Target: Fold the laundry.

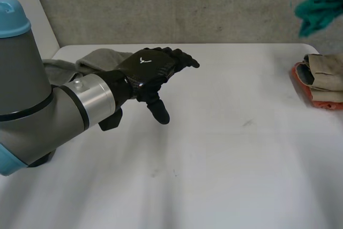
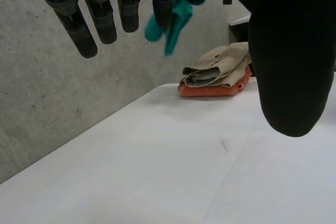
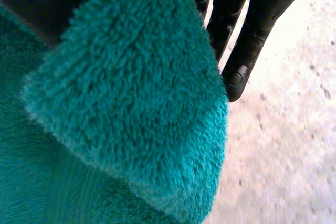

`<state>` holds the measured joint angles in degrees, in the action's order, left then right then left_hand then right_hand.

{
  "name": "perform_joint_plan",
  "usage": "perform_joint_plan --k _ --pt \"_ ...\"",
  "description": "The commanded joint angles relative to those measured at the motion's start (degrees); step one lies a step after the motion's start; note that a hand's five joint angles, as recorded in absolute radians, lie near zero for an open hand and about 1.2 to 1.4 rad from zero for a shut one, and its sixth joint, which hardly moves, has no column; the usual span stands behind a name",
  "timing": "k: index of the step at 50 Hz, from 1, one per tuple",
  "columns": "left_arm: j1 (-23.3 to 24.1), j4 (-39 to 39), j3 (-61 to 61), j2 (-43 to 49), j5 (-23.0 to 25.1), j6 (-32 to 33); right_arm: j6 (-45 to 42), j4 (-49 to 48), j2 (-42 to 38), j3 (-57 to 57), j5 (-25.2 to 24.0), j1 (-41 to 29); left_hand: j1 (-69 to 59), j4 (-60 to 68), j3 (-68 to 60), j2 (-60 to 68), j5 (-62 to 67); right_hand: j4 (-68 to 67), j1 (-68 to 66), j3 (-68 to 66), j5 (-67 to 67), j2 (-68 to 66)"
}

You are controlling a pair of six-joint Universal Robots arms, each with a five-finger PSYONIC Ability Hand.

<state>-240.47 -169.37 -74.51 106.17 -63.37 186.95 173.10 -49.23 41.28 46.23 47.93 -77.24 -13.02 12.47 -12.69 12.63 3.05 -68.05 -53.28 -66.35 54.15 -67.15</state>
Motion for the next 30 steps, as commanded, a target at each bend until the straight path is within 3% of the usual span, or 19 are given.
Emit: perform_joint_plan --k 1,10,18,20,21,22,25,30 --pt "0.0 -0.4 0.0 0.5 -0.1 0.1 2.0 -4.6 -8.1 0.1 -1.9 6.3 -2.4 3.0 -2.7 2.8 2.4 -12.0 -26.7 -13.6 15.9 -12.8" --pt "0.0 -2.2 -0.6 0.4 -1.2 0.0 1.5 -5.7 -11.9 7.6 -6.2 13.3 -2.6 3.1 -2.9 3.0 2.5 -12.0 -26.7 -13.6 15.9 -12.8" --pt "0.0 -2.2 -0.8 0.0 -1.9 -0.1 1.5 -5.7 -11.7 12.2 -9.2 14.4 -2.6 3.1 -2.9 3.0 2.5 -12.0 -26.7 -13.6 15.9 -12.8" --pt "0.0 -2.2 -0.8 -0.1 -1.9 -0.1 1.5 -5.3 -11.3 12.8 -9.2 14.7 -2.6 3.1 -2.9 3.0 2.5 6.4 -8.4 4.7 -2.5 5.5" --pt "0.0 -2.2 -0.8 -0.1 -1.9 -0.1 1.5 -5.0 -11.0 13.1 -9.2 14.8 -2.6 3.1 -2.9 3.0 2.5 21.5 6.7 19.8 -17.6 20.6" --pt "0.0 -2.2 -0.8 -0.1 -1.9 -0.1 1.5 -3.8 -10.3 13.7 -9.1 14.9 -2.6 3.1 -2.9 3.0 2.5 44.9 30.2 43.3 -41.0 44.0" --pt "0.0 -2.2 -0.8 -0.1 -1.9 -0.1 1.3 -1.2 -7.8 14.5 -8.7 15.0 -2.6 3.1 -2.9 3.0 2.5 57.4 42.7 55.7 -53.5 56.5" --pt "0.1 -2.2 -0.8 -0.1 -1.9 -0.1 1.2 3.9 -3.1 15.1 -5.8 15.3 -2.6 3.1 -2.9 3.0 2.5 58.0 43.3 56.4 -54.1 57.2"
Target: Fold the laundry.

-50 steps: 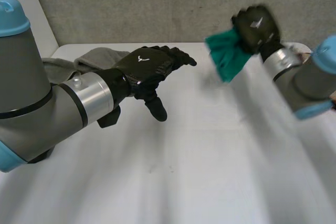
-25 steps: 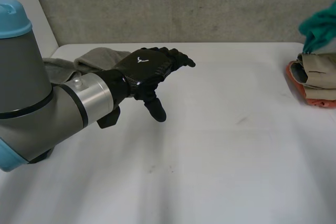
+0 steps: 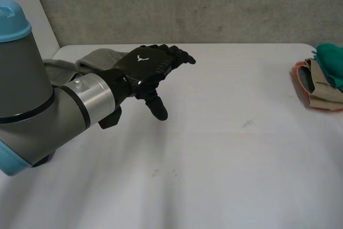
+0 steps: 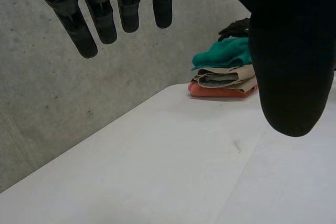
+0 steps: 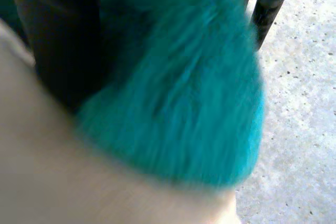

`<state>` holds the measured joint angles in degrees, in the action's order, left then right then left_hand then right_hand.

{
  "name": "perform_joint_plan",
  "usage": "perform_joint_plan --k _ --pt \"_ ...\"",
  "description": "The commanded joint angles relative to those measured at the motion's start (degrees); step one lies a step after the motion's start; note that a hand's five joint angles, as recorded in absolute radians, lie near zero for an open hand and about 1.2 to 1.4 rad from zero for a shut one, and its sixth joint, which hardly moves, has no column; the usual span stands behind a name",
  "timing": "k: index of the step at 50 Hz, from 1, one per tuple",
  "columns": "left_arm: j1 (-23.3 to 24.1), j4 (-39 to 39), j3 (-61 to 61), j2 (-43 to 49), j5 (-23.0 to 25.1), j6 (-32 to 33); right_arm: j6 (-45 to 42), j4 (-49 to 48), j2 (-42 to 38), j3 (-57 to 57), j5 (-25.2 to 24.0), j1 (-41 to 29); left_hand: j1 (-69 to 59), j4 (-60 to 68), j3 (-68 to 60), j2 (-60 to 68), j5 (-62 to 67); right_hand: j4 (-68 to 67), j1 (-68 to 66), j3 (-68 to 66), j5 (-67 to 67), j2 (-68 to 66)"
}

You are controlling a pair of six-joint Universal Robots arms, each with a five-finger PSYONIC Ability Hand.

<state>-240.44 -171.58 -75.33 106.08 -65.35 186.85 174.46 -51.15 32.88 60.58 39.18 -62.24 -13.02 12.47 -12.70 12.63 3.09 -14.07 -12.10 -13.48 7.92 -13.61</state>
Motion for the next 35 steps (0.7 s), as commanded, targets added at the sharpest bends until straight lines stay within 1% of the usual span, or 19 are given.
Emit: perform_joint_plan --k 1,4,10,14,15,18,19,22,23,25,26,27,30,31,34,35 --pt "0.1 0.0 0.0 0.0 0.0 0.0 -0.2 6.3 6.0 0.9 3.4 0.4 -2.6 3.1 -2.9 3.0 2.5 4.1 2.1 3.5 -7.9 3.6" --pt "0.1 0.0 0.0 -0.1 0.0 0.0 -0.3 10.3 9.7 1.8 4.9 1.4 -2.4 3.0 -2.7 2.8 2.3 4.1 2.1 3.5 -7.9 3.6" --pt "0.1 0.0 0.0 -0.2 0.0 -0.1 -4.6 16.4 17.5 5.4 5.1 4.0 -2.4 3.0 -2.7 2.8 2.3 4.1 2.1 3.5 -7.9 3.6" --pt "0.2 0.0 0.1 -0.3 0.0 -0.1 -11.1 20.1 22.4 8.1 5.5 5.5 -2.1 2.6 -2.4 2.5 2.0 4.1 2.1 3.5 -7.9 3.6" --pt "0.2 0.0 0.1 -0.3 0.1 -0.1 -14.4 21.7 24.2 8.8 5.6 6.2 -2.1 2.6 -2.4 2.5 2.0 4.1 2.1 3.5 -7.9 3.6" --pt "0.2 0.0 0.2 -0.7 0.1 -0.1 -20.2 23.8 27.0 8.9 7.1 7.3 -2.1 2.6 -2.4 2.5 2.0 4.1 2.1 3.5 -7.9 3.6" --pt "0.1 -0.1 0.2 -1.0 0.1 -0.2 -24.5 24.9 28.5 8.6 9.9 7.5 -2.1 2.6 -2.4 2.5 2.0 4.1 2.1 3.5 -7.9 3.6" --pt "0.1 -0.1 0.2 -1.5 0.1 -0.2 -30.4 25.3 30.8 7.9 16.6 7.4 -1.7 2.3 -2.1 2.1 1.7 4.1 2.1 3.5 -7.9 3.6" --pt "0.1 -0.2 0.2 -1.8 0.1 -0.2 -33.5 25.0 32.2 7.0 21.2 7.0 -1.7 2.3 -2.1 2.1 1.7 4.1 2.1 3.5 -7.9 3.6" --pt "0.0 -0.4 0.3 -2.1 0.0 -0.2 -35.4 24.3 33.3 6.4 25.2 6.4 -1.6 2.1 -1.9 2.0 1.5 4.1 2.1 3.5 -7.9 3.6" --pt "0.0 -0.5 0.3 -2.2 0.0 -0.2 -35.8 23.7 33.7 6.3 26.8 5.5 -1.6 2.1 -1.9 2.0 1.5 4.1 2.1 3.5 -7.9 3.6" --pt "0.0 -0.9 0.4 -2.5 0.0 -0.2 -35.1 22.6 34.8 6.2 28.6 1.4 -1.4 2.0 -1.7 1.8 1.3 4.1 2.1 3.5 -7.9 3.6" --pt "-0.3 -1.9 0.4 -3.1 0.0 -0.3 -31.3 20.5 37.0 7.0 29.5 -7.5 -1.4 2.0 -1.7 1.8 1.3 4.1 2.1 3.5 -7.9 3.6" --pt "-0.6 -2.5 0.4 -3.4 0.0 -0.5 -27.3 19.3 38.6 8.4 29.7 -12.7 -1.4 2.0 -1.7 1.8 1.3 4.1 2.1 3.5 -7.9 3.6" --pt "-1.5 -3.1 0.3 -3.8 0.0 -0.8 -20.2 18.0 41.9 12.4 29.2 -18.4 -1.4 2.0 -1.7 1.8 1.3 4.1 2.1 3.5 -7.9 3.6" --pt "-2.1 -3.2 0.2 -3.8 0.2 -1.0 -15.3 17.5 43.8 15.3 28.9 -21.7 -1.1 1.6 -1.4 1.5 1.0 4.1 2.1 3.5 -7.9 3.6"
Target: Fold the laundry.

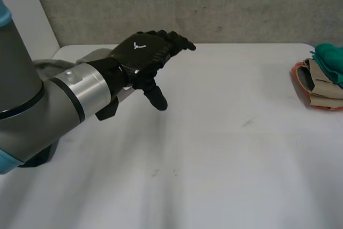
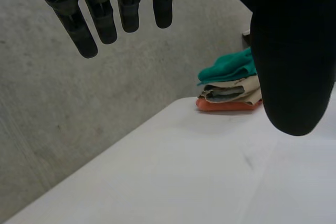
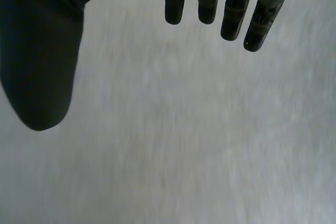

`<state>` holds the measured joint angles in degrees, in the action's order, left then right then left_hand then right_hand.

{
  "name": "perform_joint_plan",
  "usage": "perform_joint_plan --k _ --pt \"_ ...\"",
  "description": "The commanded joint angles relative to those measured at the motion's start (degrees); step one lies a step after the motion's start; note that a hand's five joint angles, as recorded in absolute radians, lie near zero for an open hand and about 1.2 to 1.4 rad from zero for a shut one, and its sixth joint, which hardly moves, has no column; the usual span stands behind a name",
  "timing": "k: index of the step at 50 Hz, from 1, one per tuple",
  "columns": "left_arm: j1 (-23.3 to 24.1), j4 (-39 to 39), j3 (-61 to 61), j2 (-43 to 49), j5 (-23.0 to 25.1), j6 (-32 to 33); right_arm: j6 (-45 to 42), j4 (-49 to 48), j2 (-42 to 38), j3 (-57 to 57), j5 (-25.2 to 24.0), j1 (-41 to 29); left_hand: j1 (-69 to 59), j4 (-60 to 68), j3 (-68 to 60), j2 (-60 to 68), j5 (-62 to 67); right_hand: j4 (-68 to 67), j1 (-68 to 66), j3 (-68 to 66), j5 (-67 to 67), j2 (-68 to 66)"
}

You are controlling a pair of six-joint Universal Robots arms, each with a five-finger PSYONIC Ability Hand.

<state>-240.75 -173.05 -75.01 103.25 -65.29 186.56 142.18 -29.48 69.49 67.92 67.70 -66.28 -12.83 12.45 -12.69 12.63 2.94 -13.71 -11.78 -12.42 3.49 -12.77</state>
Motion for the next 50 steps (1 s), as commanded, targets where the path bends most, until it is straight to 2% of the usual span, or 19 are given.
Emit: perform_joint_plan --k 1,4,7,10,14,18,19,21,23,26,27,32,36,40,44,48,49,50 --pt "-2.1 -1.8 -0.1 -1.0 0.3 -0.8 19.5 -4.4 8.0 9.4 0.2 -19.3 -1.3 1.6 -1.4 1.5 1.1 3.7 1.8 2.4 -3.5 2.8" --pt "-2.7 -1.9 -0.2 -0.9 0.6 -1.0 27.7 -4.4 10.4 15.6 -1.6 -26.9 -1.1 1.5 -1.2 1.3 1.0 3.7 1.8 2.4 -3.5 2.8" --pt "-3.4 -1.9 -0.3 -0.9 0.7 -1.0 32.1 -4.4 10.8 22.1 -3.9 -33.2 -0.7 1.1 -0.9 1.0 0.6 3.7 1.8 2.4 -3.5 2.8" --pt "-4.9 -1.9 -1.2 -1.0 1.2 -0.6 31.5 -4.5 10.4 26.7 -5.6 -36.5 -0.2 0.6 -0.4 0.4 0.1 3.7 1.8 2.4 -3.5 2.8" --pt "-7.9 -2.8 -2.2 -0.9 1.7 -0.1 25.3 -2.3 8.7 31.5 -6.0 -37.7 1.1 -0.7 1.0 -0.9 -1.2 3.7 1.8 2.4 -3.5 2.8" --pt "-14.4 -5.4 -2.8 -0.7 0.3 1.3 15.7 2.7 6.0 33.5 -2.8 -38.0 1.3 -0.9 1.1 -1.1 -1.4 3.7 1.8 2.4 -3.5 2.8" --pt "-17.2 -6.8 -3.0 -0.3 -0.7 2.2 12.4 4.8 5.4 33.9 -0.1 -37.9 1.6 -1.2 1.5 -1.4 -1.7 3.7 1.8 2.4 -3.5 2.8" --pt "-19.7 -8.2 -3.6 0.2 -2.1 3.7 9.8 6.5 5.3 34.6 1.7 -37.5 1.6 -1.2 1.5 -1.4 -1.7 3.7 1.8 2.4 -3.5 2.8" --pt "-22.7 -9.7 -4.0 2.3 -4.9 7.4 7.2 7.5 5.3 35.9 3.7 -37.7 1.8 -1.4 1.6 -1.6 -1.9 3.7 1.8 2.4 -3.5 2.8" --pt "-24.7 -10.6 -3.7 5.9 -7.6 12.9 5.7 7.3 5.2 37.5 4.8 -37.6 1.6 -1.2 1.5 -1.4 -1.7 3.7 1.8 2.4 -3.5 2.8" --pt "-25.6 -10.8 -3.2 9.1 -9.1 18.2 5.6 7.2 5.1 38.1 4.6 -37.5 1.9 -1.6 1.8 -1.7 -2.1 3.7 1.8 2.4 -3.5 2.8" --pt "-28.4 -9.6 -2.2 17.6 -13.4 31.5 6.4 7.1 5.0 39.1 4.5 -37.3 1.9 -1.6 1.8 -1.7 -2.1 3.7 1.8 2.4 -3.5 2.8" --pt "-28.9 -8.4 -2.2 21.4 -17.2 34.8 6.8 6.9 5.0 39.8 4.4 -37.2 0.8 -0.4 0.6 -0.6 -0.9 3.7 1.8 2.4 -3.5 2.8" --pt "-29.2 -8.5 -2.0 22.4 -19.5 34.4 7.0 5.8 5.0 40.7 3.8 -37.3 -2.3 2.6 -2.4 2.5 2.1 3.7 1.8 2.4 -3.5 2.8" --pt "-29.1 -9.0 -1.8 23.8 -21.4 35.0 6.8 5.2 5.0 41.1 3.8 -37.3 -11.3 11.7 -11.5 11.5 11.2 3.7 1.8 2.4 -3.5 2.8" --pt "-29.0 -11.4 -1.3 24.6 -24.3 35.4 6.8 5.2 5.0 41.1 3.8 -37.3 -37.3 37.7 -37.5 37.6 37.2 3.7 1.8 2.4 -3.5 2.8" --pt "-28.8 -12.8 -1.3 24.5 -25.1 35.6 6.9 5.2 5.0 41.0 3.8 -37.2 -52.2 52.6 -52.4 52.4 52.1 3.7 1.8 2.4 -3.5 2.8" --pt "-28.6 -13.4 -1.4 24.5 -25.2 35.7 6.9 5.2 5.0 41.0 3.7 -37.2 -60.2 60.6 -60.4 60.4 60.1 3.7 1.8 2.4 -3.5 2.8"
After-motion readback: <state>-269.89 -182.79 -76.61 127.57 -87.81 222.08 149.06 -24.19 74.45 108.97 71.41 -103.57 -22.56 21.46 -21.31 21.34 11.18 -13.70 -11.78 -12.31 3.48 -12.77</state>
